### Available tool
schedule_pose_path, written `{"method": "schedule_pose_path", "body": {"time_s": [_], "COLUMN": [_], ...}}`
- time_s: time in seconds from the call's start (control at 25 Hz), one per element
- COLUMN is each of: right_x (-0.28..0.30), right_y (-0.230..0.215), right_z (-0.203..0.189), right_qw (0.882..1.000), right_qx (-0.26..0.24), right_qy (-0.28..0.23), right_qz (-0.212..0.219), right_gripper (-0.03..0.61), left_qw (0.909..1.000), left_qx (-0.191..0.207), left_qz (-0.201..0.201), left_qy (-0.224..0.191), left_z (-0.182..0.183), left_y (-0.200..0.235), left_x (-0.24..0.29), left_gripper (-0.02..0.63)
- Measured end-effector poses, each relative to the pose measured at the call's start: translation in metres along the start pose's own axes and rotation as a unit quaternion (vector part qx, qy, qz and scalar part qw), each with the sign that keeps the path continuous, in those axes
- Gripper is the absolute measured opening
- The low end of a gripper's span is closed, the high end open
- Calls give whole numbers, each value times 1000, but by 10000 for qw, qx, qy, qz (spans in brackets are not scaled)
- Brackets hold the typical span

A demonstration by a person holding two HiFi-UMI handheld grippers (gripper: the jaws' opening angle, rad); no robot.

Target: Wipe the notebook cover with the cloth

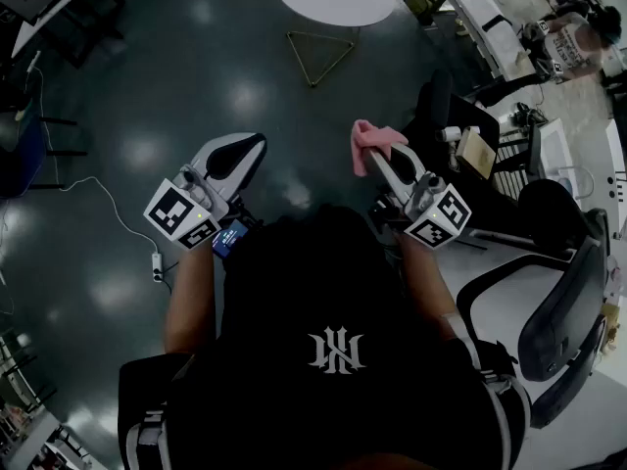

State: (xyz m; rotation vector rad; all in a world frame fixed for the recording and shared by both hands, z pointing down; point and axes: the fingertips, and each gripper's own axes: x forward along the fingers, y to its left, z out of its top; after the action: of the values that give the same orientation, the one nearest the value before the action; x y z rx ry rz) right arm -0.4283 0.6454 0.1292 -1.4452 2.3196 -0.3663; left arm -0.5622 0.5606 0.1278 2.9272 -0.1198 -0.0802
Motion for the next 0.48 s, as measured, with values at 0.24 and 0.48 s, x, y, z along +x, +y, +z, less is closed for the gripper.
{"method": "schedule_pose_path", "body": {"time_s": [0.24,0.48], "right_x": [15,9], "right_y": [3,-5], "right_z": [-10,3], "right_qw": [9997,9991], "right_qx": [-219,-349], "right_qy": [20,23], "right_qz": [-86,-247], "right_gripper": [30,35], "left_qw": [9999,9986], "left_qx": [-34,-264], "left_qz": [-85,-417], "left_qy": [-131,-182], "left_z": [2,-3], "left_y": [23,20], "left_x": [-13,7], "left_gripper": [3,3]}}
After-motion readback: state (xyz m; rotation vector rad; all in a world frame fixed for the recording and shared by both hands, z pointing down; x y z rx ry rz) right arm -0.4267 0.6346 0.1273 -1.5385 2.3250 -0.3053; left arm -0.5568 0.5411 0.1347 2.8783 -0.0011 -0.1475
